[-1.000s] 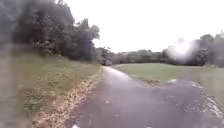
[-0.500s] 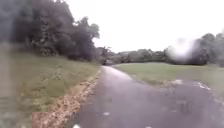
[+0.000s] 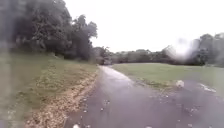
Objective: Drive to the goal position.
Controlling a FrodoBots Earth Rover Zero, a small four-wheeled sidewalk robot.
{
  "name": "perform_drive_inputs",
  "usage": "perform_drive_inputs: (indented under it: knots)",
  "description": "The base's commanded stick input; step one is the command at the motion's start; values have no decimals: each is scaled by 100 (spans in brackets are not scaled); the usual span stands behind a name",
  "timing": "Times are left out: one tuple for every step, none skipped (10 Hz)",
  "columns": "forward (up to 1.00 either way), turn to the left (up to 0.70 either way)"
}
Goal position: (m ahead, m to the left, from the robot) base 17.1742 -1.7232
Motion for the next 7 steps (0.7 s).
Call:
perform_drive_inputs:
  knots:
    - [70,0]
    - [70,0]
    - [70,0]
    - [70,0]
    - [70,0]
    - [70,0]
    - [70,0]
